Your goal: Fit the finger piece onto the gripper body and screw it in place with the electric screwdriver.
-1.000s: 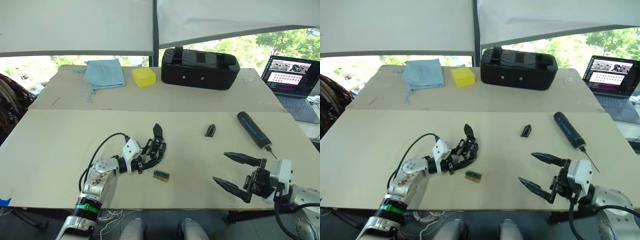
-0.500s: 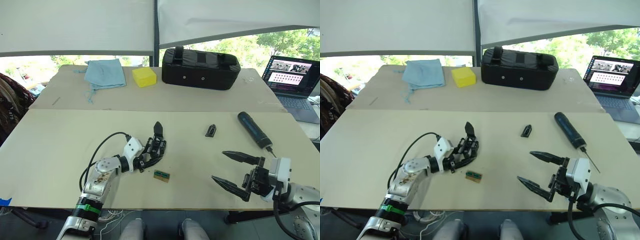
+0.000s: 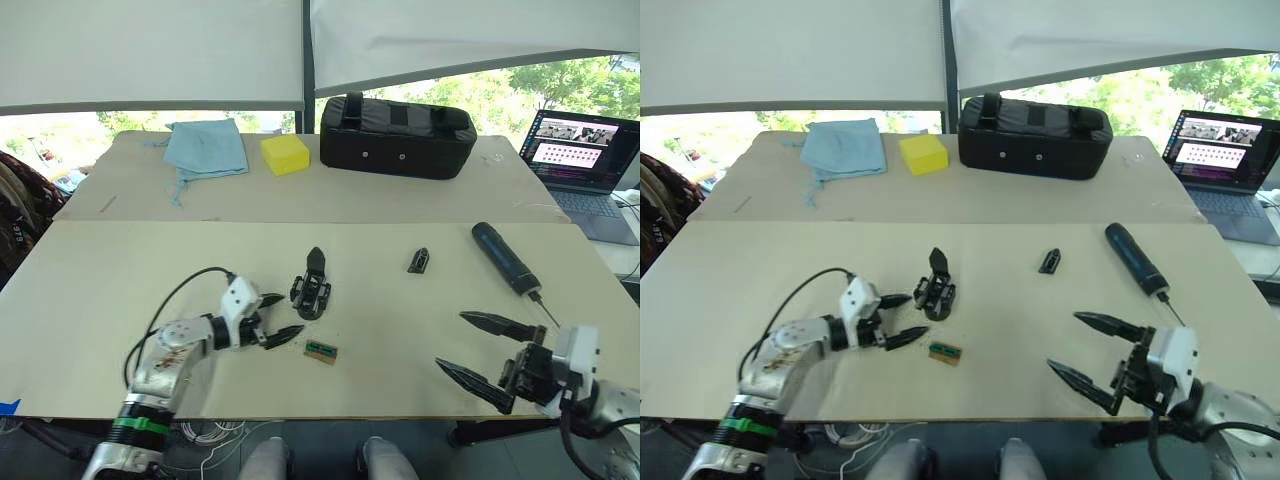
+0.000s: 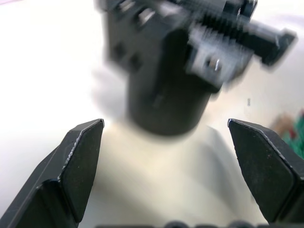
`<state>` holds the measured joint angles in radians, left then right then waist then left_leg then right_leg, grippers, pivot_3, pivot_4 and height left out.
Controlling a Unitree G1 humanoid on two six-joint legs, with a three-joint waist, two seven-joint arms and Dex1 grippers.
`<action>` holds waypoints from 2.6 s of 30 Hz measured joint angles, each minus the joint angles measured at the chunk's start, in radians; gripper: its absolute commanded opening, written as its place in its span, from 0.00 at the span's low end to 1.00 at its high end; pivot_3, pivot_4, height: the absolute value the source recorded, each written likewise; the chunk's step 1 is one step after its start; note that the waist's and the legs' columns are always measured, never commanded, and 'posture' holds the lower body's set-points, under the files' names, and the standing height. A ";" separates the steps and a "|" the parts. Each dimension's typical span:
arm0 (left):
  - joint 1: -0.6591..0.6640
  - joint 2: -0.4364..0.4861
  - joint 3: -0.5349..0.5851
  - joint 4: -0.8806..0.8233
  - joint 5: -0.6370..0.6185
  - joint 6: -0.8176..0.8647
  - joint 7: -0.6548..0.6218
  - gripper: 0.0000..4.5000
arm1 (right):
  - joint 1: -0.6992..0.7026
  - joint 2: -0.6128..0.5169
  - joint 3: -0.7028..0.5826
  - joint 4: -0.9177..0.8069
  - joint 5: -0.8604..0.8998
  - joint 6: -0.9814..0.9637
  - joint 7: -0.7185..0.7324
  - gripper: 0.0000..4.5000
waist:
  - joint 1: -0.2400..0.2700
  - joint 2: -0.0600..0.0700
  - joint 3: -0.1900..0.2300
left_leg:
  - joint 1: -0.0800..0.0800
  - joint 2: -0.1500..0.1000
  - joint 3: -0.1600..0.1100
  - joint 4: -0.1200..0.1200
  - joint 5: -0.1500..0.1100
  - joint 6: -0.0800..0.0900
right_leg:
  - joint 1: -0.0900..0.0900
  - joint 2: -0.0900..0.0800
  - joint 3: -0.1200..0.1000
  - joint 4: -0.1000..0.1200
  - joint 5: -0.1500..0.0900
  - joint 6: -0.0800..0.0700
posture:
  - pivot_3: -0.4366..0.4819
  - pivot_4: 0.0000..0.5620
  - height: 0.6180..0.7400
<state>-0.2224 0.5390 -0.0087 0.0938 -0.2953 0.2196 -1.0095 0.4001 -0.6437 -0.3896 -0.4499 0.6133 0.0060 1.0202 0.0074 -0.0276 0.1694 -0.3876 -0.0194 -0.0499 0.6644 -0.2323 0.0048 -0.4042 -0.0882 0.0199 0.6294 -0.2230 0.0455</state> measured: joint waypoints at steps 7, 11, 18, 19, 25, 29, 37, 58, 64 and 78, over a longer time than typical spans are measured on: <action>0.095 0.131 0.175 0.000 -0.178 -0.073 -0.229 0.98 | 0.118 0.082 -0.050 -0.006 -0.058 -0.022 -0.071 1.00 | 0.004 0.000 0.000 | 0.000 0.001 0.001 0.000 0.000 0.000 | 0.000 -0.001 -0.001 -0.002 -0.004 0.004 | 0.48 0.27 1.00; 0.094 0.178 0.230 -0.067 -0.243 -0.038 -0.254 0.98 | 0.091 0.085 -0.049 -0.012 -0.104 0.048 -0.184 1.00 | 0.004 0.001 0.000 | -0.001 0.001 0.001 0.000 0.000 0.000 | 0.000 -0.002 0.000 -0.001 -0.004 0.003 | 0.48 0.27 1.00; -0.010 0.158 0.276 -0.215 -0.398 0.124 -0.127 0.98 | -0.412 -0.047 0.074 -0.089 -0.071 0.740 -0.578 1.00 | -0.011 0.002 0.001 | -0.001 0.002 0.001 0.000 0.001 0.000 | -0.002 0.001 0.000 0.000 0.000 -0.003 | 0.48 0.27 1.00; -0.011 0.158 0.280 -0.227 -0.408 0.136 -0.113 0.98 | -0.514 -0.050 0.086 -0.068 -0.038 0.882 -0.618 1.00 | -0.014 0.003 0.001 | -0.001 0.001 0.001 0.000 0.001 0.000 | -0.002 0.001 0.000 0.000 0.000 -0.003 | 0.48 0.27 1.00; 0.008 0.135 0.263 -0.271 -0.432 0.194 -0.070 0.98 | -1.016 0.091 0.114 0.205 -0.027 1.530 -0.803 1.00 | -0.020 0.002 0.001 | -0.004 0.000 0.000 -0.001 0.001 0.001 | -0.005 0.001 0.000 0.000 0.001 -0.003 | 0.48 0.27 1.00; 0.016 0.129 0.257 -0.286 -0.432 0.197 -0.055 0.98 | -1.220 0.214 0.094 0.454 -0.095 1.596 -0.915 1.00 | -0.020 0.002 0.001 | -0.006 -0.002 0.001 -0.001 0.001 0.001 | -0.007 0.001 0.000 0.001 0.001 -0.002 | 0.48 0.27 1.00; 0.040 0.090 0.247 -0.314 -0.431 0.197 -0.011 0.98 | -1.400 0.312 0.045 0.816 -0.264 1.510 -1.037 1.00 | -0.024 0.002 0.001 | -0.015 -0.003 0.003 -0.001 0.002 0.001 | -0.019 0.000 0.001 0.004 0.003 -0.002 | 0.48 0.27 1.00; 0.086 0.084 0.244 -0.357 -0.432 0.197 0.007 1.00 | -1.480 0.433 -0.013 0.984 -0.359 1.364 -1.141 0.88 | -0.048 0.003 0.001 | -0.015 -0.002 0.003 -0.001 0.002 0.001 | -0.019 0.002 0.001 0.003 0.003 -0.003 | 0.48 0.27 1.00; 0.095 0.084 0.244 -0.358 -0.432 0.197 0.008 1.00 | -1.445 0.438 -0.012 0.935 -0.377 1.366 -1.158 0.43 | -0.050 0.003 0.001 | -0.015 -0.001 0.003 -0.001 0.002 0.001 | -0.019 0.002 0.001 0.003 0.003 -0.003 | 0.48 0.27 1.00; 0.016 0.040 0.267 -0.360 -0.486 0.224 0.102 1.00 | -1.291 0.342 0.163 0.720 -0.383 1.211 -0.961 0.24 | -0.046 0.005 0.002 | -0.017 -0.001 0.002 -0.002 0.002 0.001 | -0.020 0.003 0.001 0.002 0.003 -0.003 | 0.48 0.27 1.00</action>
<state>-0.2061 0.5791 0.2587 -0.2661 -0.7811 0.4431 -0.9073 -0.8912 -0.3020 -0.2264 0.2704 0.2300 1.2172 0.0592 -0.0387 -0.0231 0.1714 -0.4044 -0.0206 -0.0480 0.6628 -0.2307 0.0054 -0.4241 -0.0852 0.0211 0.6318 -0.2196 0.0426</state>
